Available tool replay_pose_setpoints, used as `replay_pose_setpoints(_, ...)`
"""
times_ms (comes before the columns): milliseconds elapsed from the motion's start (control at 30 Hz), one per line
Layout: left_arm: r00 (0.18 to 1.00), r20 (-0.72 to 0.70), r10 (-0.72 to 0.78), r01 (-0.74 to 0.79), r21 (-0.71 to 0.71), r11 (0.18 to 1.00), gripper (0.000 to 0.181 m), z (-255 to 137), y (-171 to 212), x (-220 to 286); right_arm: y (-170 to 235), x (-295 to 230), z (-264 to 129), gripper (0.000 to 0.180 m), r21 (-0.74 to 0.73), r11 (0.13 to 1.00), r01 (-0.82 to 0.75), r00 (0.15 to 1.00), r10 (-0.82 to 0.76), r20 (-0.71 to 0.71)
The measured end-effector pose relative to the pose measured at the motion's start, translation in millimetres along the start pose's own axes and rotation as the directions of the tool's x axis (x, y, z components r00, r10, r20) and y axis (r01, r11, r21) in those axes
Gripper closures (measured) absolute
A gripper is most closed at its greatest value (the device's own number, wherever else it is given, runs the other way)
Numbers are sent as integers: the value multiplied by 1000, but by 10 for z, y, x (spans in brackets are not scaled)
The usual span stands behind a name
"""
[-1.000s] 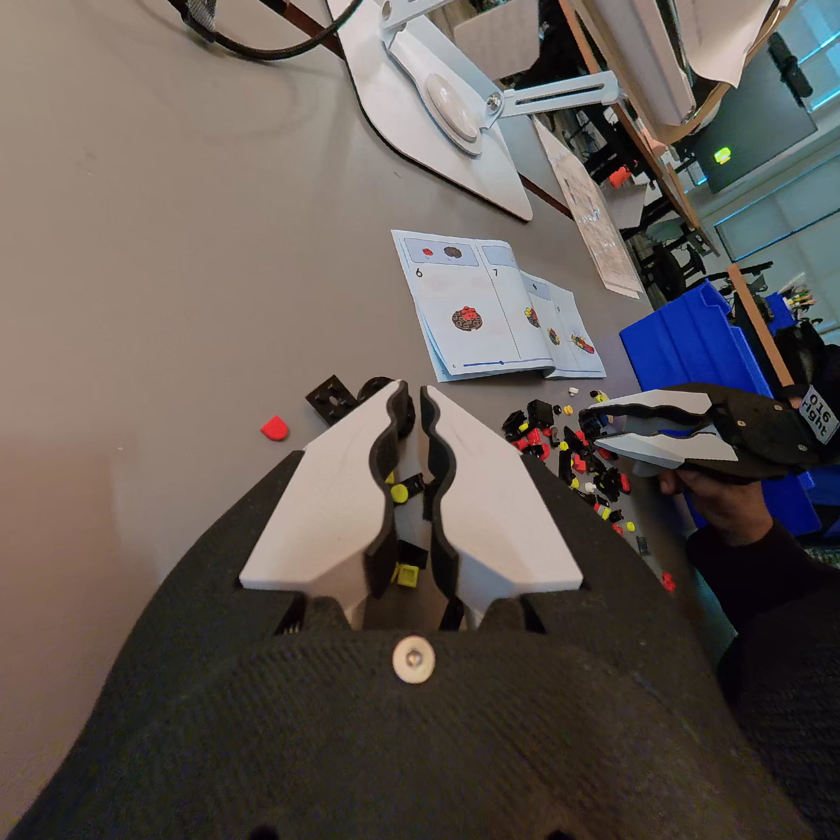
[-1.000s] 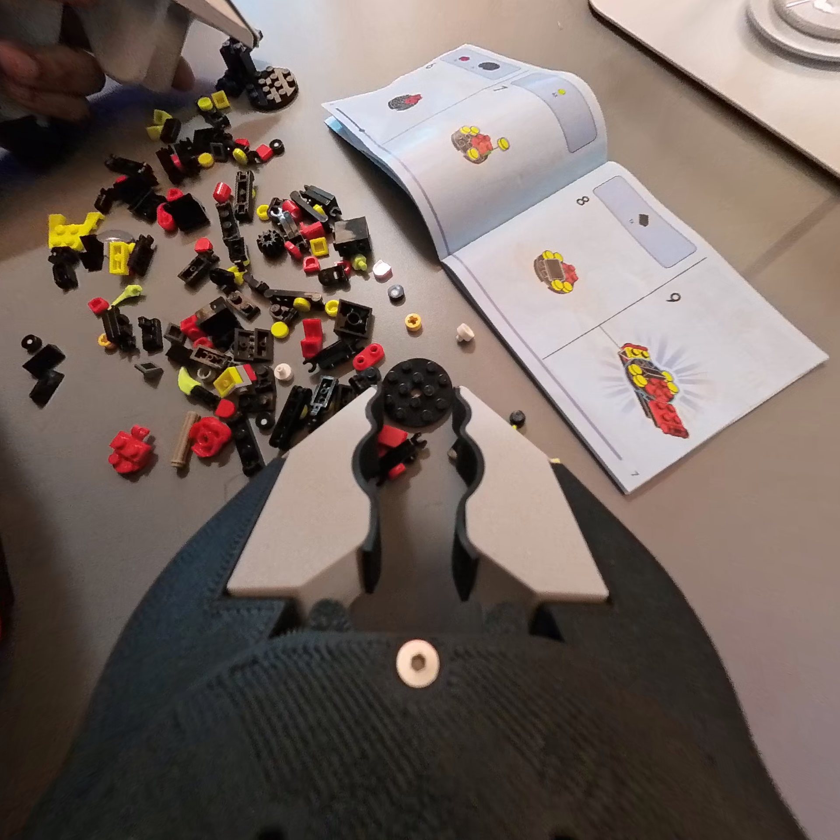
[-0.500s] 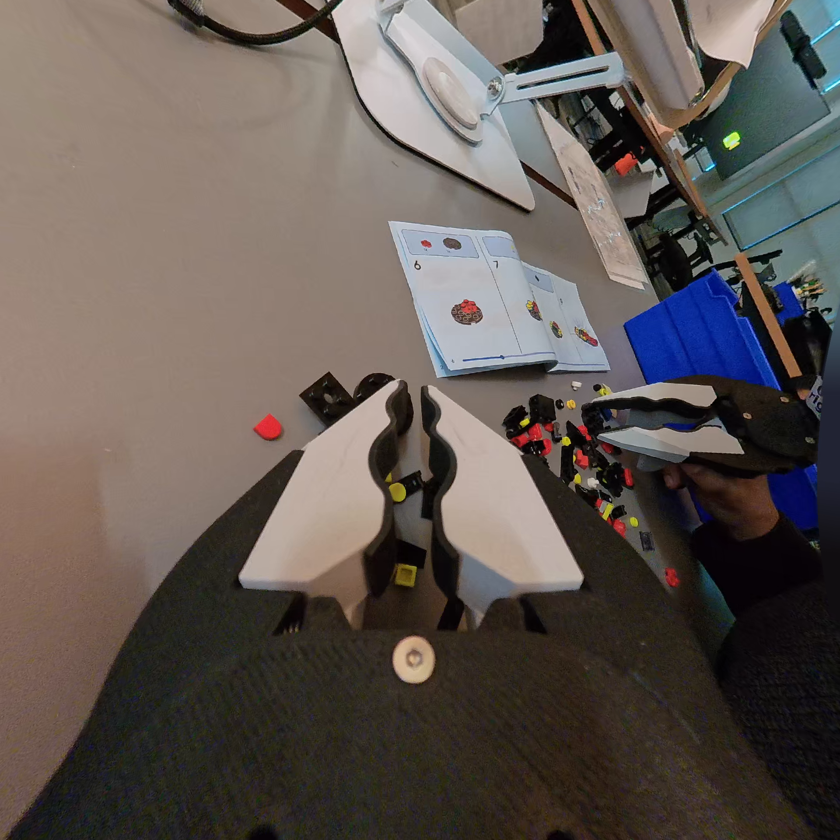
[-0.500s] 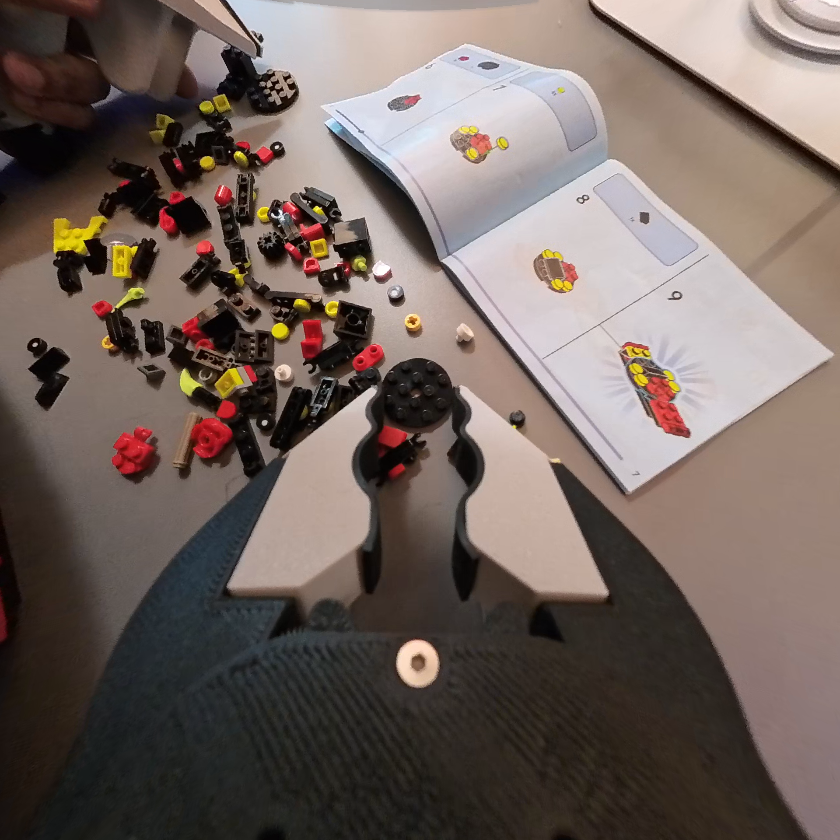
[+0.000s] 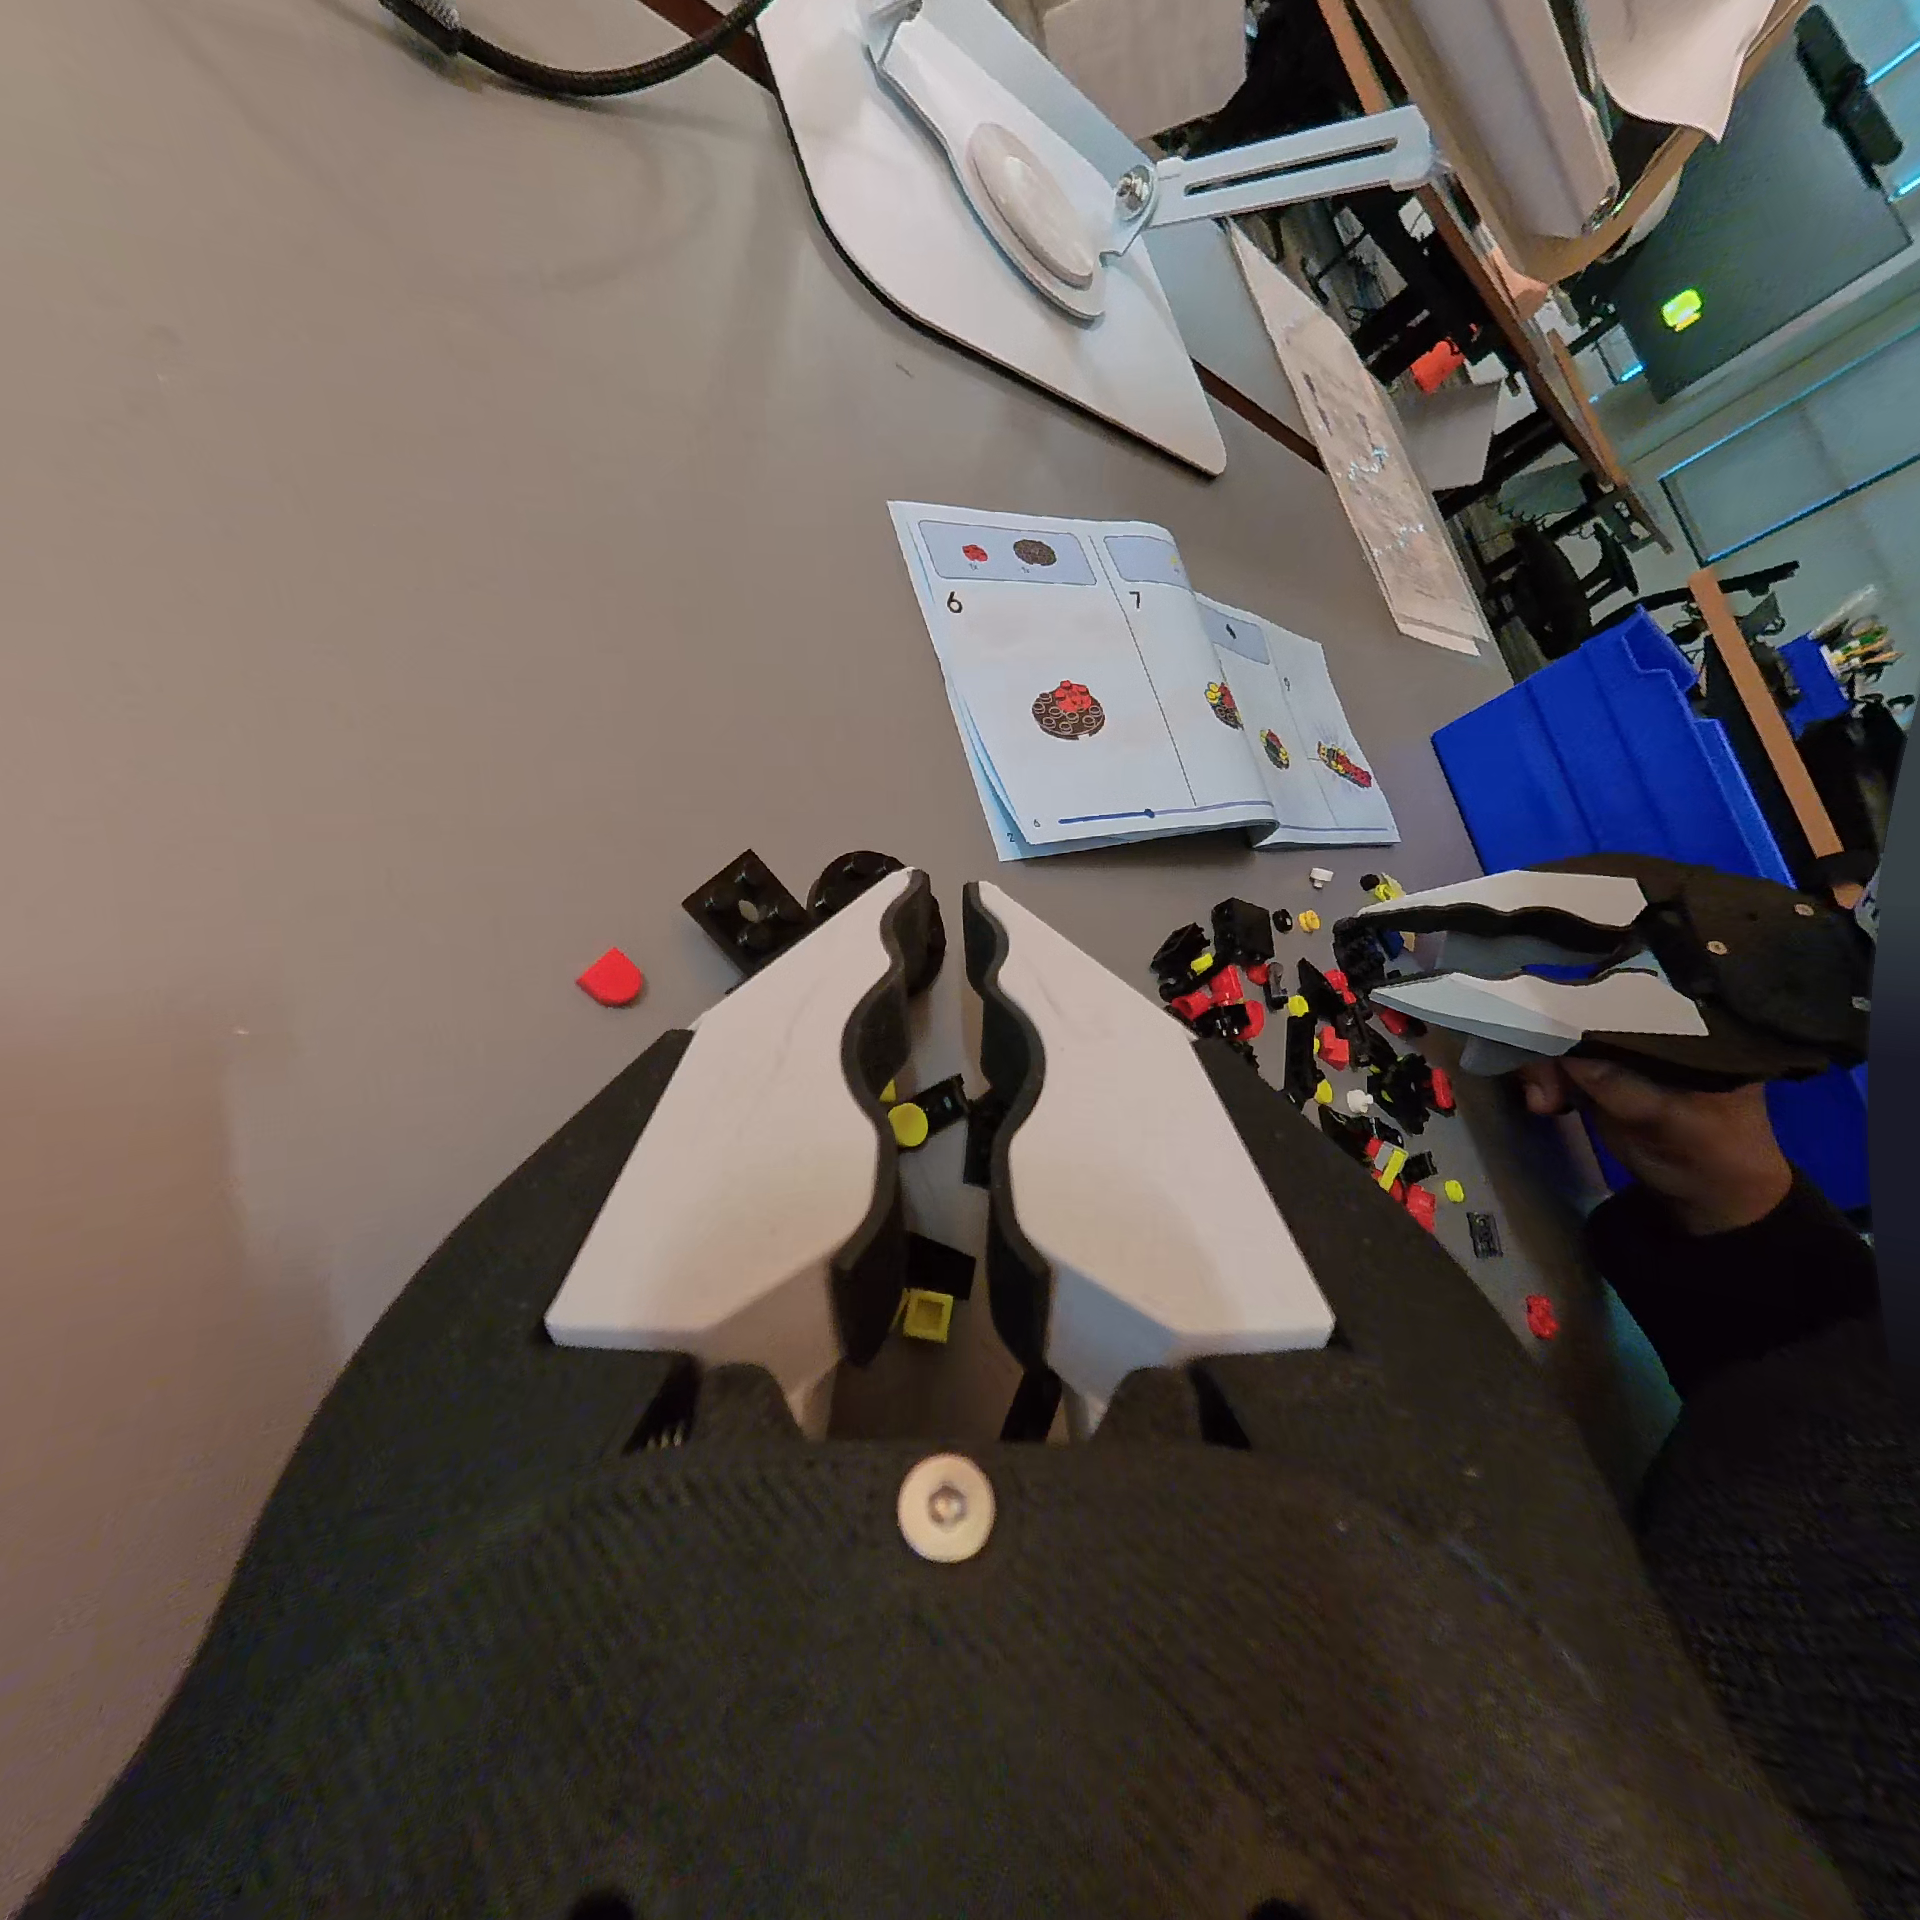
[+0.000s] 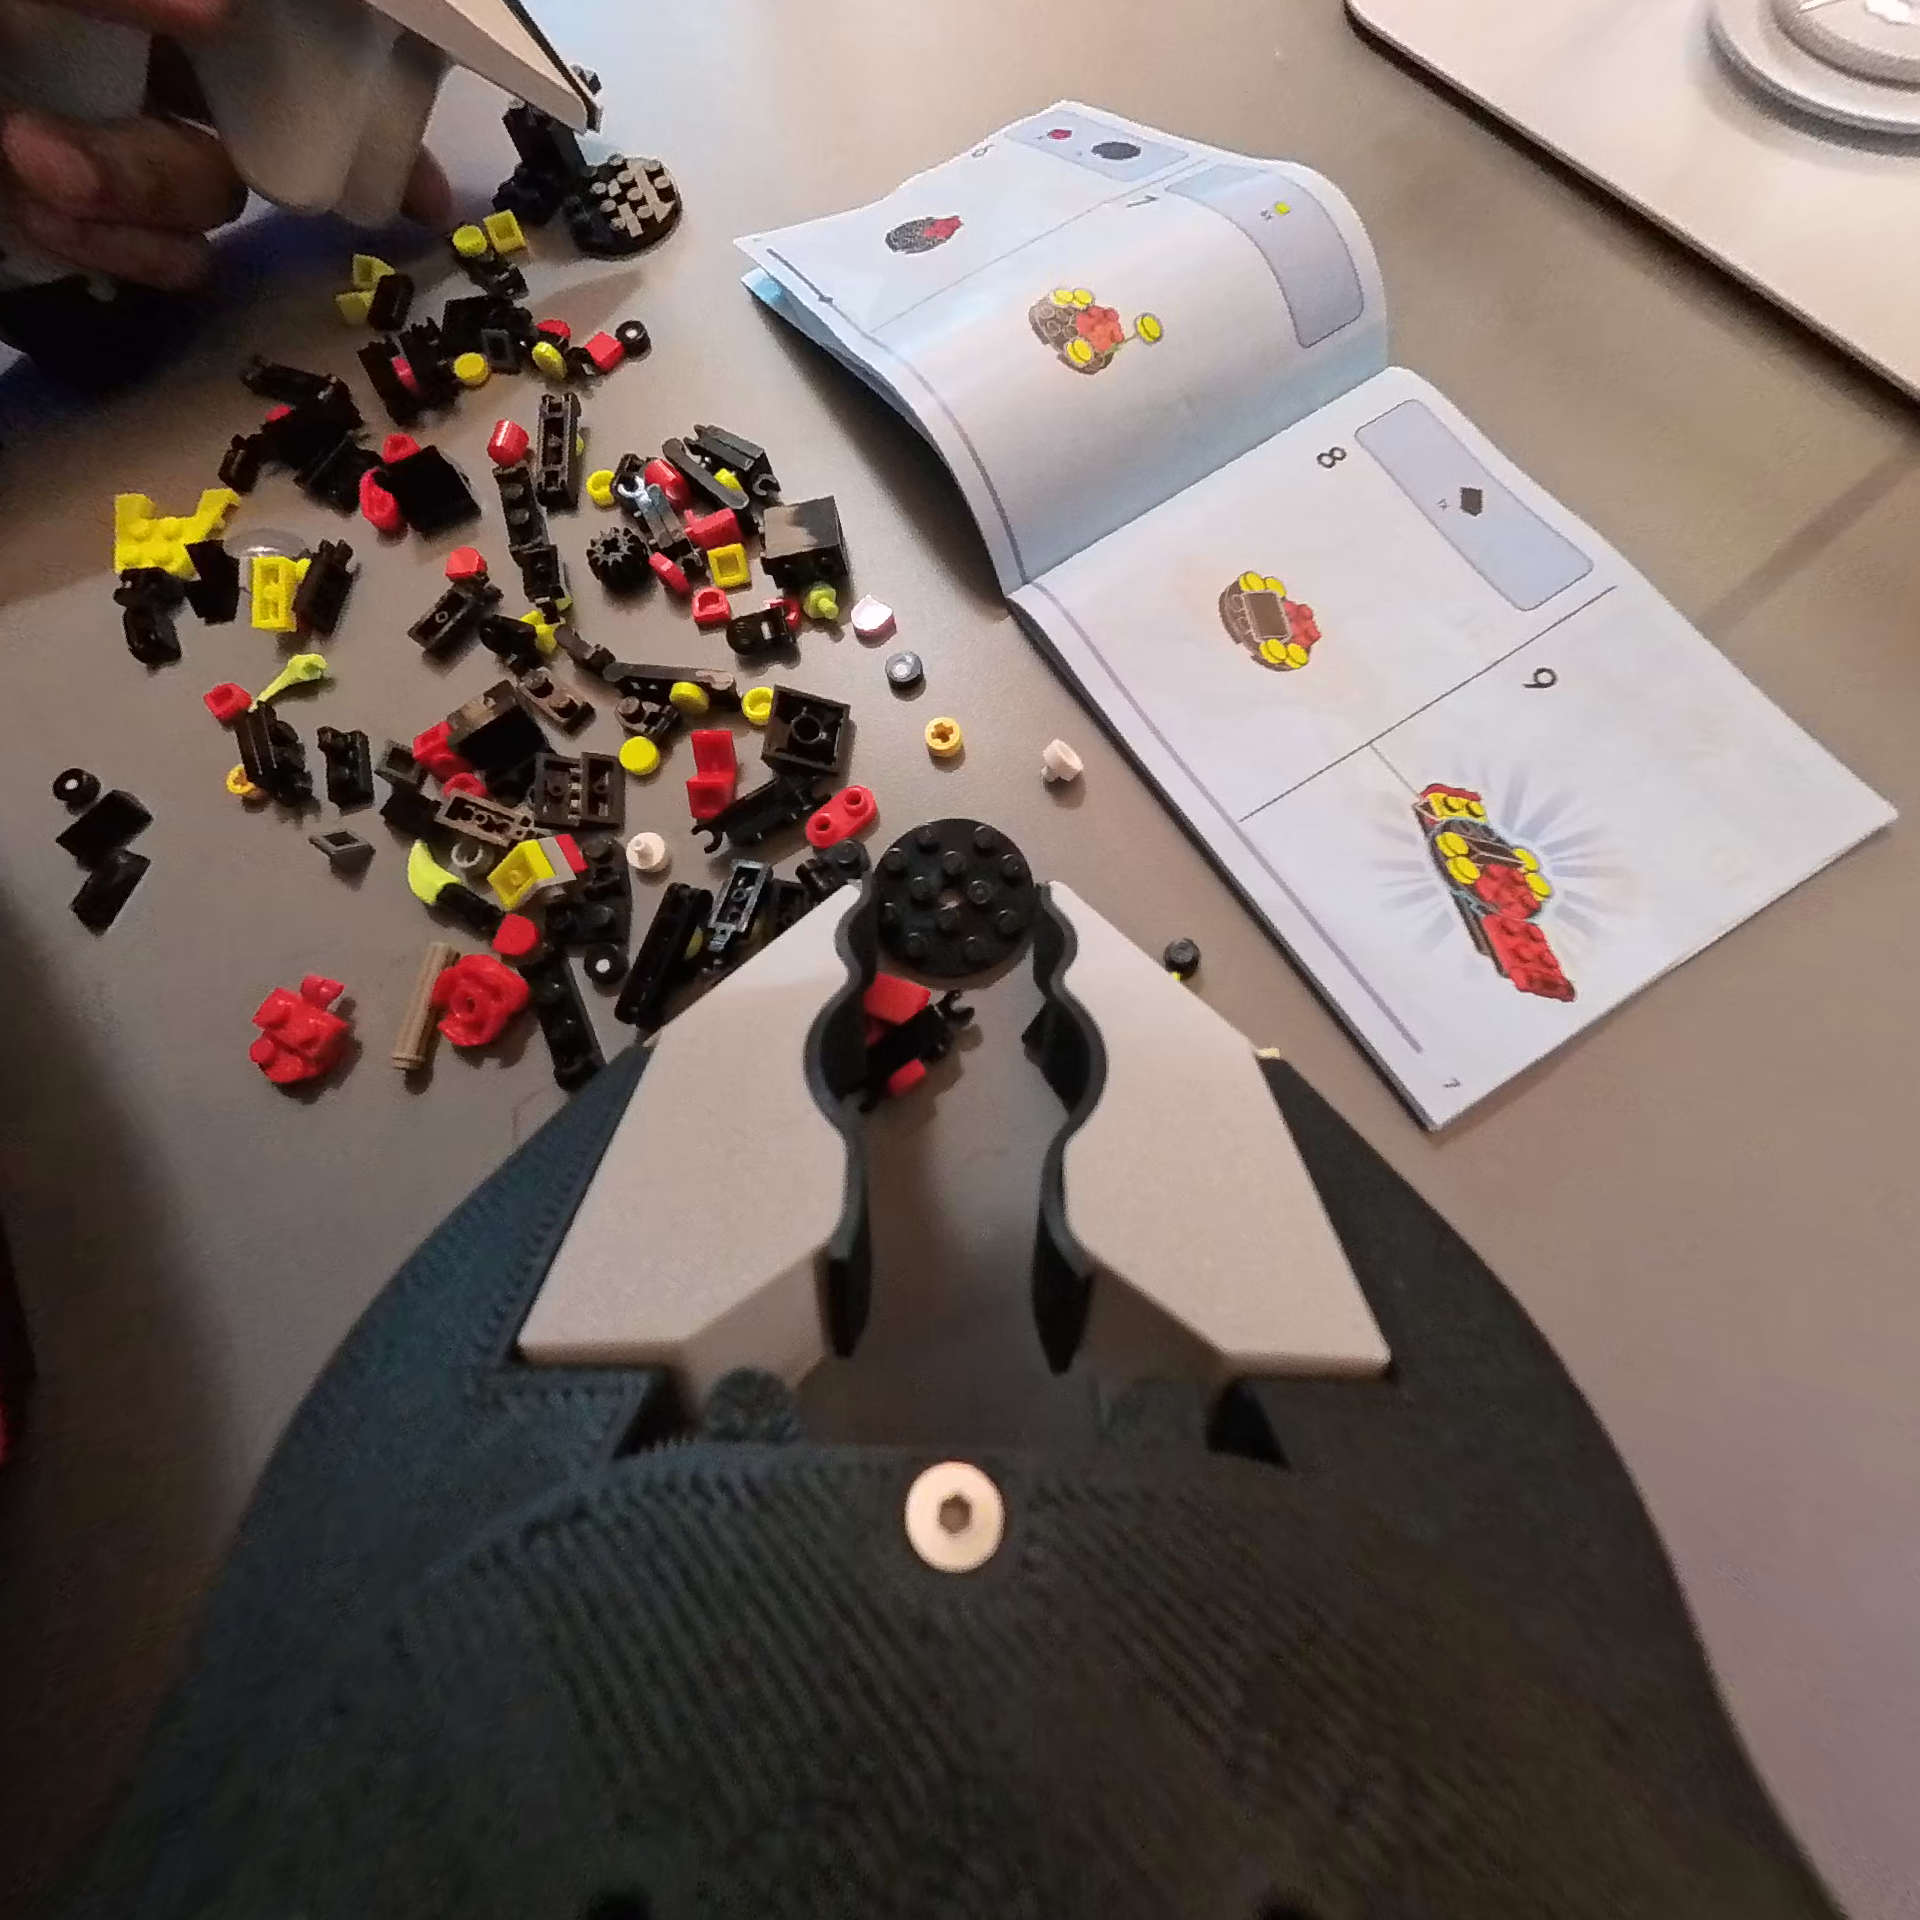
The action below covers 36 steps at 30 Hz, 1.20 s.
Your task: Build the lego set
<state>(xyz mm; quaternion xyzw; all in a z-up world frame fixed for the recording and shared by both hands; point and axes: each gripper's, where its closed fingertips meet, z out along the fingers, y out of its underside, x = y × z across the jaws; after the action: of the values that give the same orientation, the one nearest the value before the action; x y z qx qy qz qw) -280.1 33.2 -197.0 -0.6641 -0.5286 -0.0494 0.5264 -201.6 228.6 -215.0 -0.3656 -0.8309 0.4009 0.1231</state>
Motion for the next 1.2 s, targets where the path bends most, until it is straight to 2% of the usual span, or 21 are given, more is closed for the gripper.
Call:
replay_pose_setpoints(200,1000,2,16,-16,-4,1000,178,4,14,23,-4,0,-6,152,3,1000,27,999,-27,-24)
replay_pose_setpoints(267,1000,0,20,-20,-6,1000,178,6,18,33,-15,1,-18,158,13,999,33,999,-32,-29)
replay_pose_setpoints(1200,999,0,43,-43,-4,999,178,8,23,69,-111,2,-97,158,81,997,3,1000,0,-29)
